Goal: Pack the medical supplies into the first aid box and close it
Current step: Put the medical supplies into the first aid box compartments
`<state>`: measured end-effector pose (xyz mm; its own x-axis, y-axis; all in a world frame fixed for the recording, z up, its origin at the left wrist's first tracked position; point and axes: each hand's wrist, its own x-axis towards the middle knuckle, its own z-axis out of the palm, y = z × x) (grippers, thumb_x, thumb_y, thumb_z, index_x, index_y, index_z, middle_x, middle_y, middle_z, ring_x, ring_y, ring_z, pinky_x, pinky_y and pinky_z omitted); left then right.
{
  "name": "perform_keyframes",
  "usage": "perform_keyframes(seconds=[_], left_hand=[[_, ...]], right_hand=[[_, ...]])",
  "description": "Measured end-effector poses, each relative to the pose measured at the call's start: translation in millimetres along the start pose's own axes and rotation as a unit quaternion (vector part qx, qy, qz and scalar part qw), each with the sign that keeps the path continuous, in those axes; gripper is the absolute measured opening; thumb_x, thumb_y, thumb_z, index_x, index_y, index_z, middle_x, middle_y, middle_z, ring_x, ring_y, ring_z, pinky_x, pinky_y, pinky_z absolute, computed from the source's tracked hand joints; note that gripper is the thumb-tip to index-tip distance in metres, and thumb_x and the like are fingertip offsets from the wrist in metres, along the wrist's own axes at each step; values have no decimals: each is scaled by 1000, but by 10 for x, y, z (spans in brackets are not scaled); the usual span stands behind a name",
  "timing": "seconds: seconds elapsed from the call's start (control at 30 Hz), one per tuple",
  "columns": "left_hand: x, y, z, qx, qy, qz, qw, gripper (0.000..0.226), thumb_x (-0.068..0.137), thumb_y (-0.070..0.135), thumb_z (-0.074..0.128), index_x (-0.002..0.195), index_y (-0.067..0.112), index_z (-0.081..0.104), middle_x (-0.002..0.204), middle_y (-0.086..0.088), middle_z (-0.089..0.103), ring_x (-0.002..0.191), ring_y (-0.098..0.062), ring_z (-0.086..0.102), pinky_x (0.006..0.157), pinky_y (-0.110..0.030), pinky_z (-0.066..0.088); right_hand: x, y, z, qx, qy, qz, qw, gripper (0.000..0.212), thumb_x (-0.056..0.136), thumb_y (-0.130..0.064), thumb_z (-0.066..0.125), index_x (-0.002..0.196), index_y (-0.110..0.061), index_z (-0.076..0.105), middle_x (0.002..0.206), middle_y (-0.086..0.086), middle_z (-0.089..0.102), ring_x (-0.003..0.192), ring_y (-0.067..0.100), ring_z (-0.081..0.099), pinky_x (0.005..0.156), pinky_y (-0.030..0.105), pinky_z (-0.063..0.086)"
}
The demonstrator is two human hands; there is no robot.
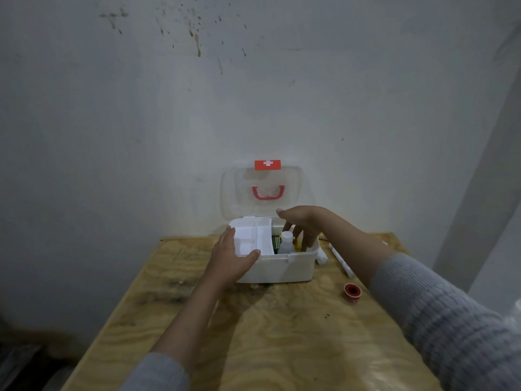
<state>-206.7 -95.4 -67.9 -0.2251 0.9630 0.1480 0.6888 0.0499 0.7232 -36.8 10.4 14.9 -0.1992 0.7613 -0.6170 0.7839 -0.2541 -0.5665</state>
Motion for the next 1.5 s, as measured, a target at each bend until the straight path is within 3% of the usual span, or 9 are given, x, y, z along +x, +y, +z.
perform_keyframes(seconds=[0.17, 0.33, 0.47, 0.57, 0.7, 0.87, 1.0, 1.17, 1.5], left_hand=[[-13, 33, 2, -1, 4, -6, 1000, 90, 82, 50, 64, 150, 19, 14, 160, 0, 13, 144, -23, 18, 113, -44, 26], [-14, 35, 4, -1, 6, -6, 1000, 91, 82, 50, 64, 150, 19, 14, 160, 1, 12, 144, -23, 18, 113, -44, 26], [-17, 20, 13, -9, 8, -4, 1000, 91, 81, 50, 65, 151, 19, 15, 160, 1, 13, 144, -23, 18, 112, -44, 26], [-2, -6, 24, -12, 11, -2, 1000, 91, 80, 50, 66, 150, 19, 16, 160, 1, 14, 144, -23, 20, 112, -43, 27], [19, -38, 30, -18, 12, 1, 1000, 92, 80, 51, 67, 150, 19, 17, 159, 1, 15, 143, -23, 20, 112, -43, 28], [36, -60, 48, -28, 20, 3, 999, 92, 79, 48, 68, 150, 18, 19, 159, 0, 16, 143, -23, 21, 112, -44, 28], [46, -67, 65, -31, 23, 3, 999, 91, 79, 47, 69, 150, 17, 20, 159, -1, 17, 143, -24, 21, 112, -44, 27], [74, -84, 76, -28, 25, 1, 999, 91, 79, 48, 69, 149, 18, 20, 159, -2, 18, 143, -25, 22, 112, -47, 29], [45, -71, 67, -32, 32, 9, 999, 88, 80, 45, 69, 149, 16, 22, 159, -3, 19, 143, -24, 23, 113, -44, 27]], right_hand=[[76, 77, 12, 132, -17, -33, 991, 72, 94, -58, 24, 138, -4, 39, 150, 21, 29, 133, 47, 34, 103, 49, 38], [99, 163, 46, 185, -19, -58, 981, 72, 93, -60, 26, 138, -5, 41, 151, 20, 27, 135, 46, 32, 105, 49, 37], [-38, 197, -26, 181, -4, -89, 979, 68, 95, -57, 25, 136, -5, 43, 135, 20, 44, 120, 41, 49, 101, 45, 41], [-183, 267, -163, 183, 40, -151, 971, 59, 95, -53, 30, 121, -7, 54, 115, 15, 59, 91, 28, 60, 79, 36, 45], [-475, 538, -366, 169, 134, -195, 957, 43, 94, -42, 47, 113, -6, 61, 108, 13, 69, 95, 29, 69, 74, 33, 47], [-716, 1084, -449, 17, 224, -151, 963, 25, 86, -32, 64, 99, -11, 65, 92, 7, 71, 82, 21, 69, 71, 33, 55], [-788, 1612, -329, -96, 315, -141, 934, 19, 80, -30, 71, 90, -14, 68, 87, 5, 69, 74, 14, 61, 59, 24, 46], [-780, 2229, -126, -162, 373, -122, 906, 26, 79, -33, 70, 101, -19, 68, 98, 1, 64, 84, 16, 58, 70, 28, 45], [-592, 2594, 278, -99, 504, -191, 837, 19, 83, -33, 65, 84, -14, 70, 82, 3, 70, 74, 17, 57, 63, 34, 49]])
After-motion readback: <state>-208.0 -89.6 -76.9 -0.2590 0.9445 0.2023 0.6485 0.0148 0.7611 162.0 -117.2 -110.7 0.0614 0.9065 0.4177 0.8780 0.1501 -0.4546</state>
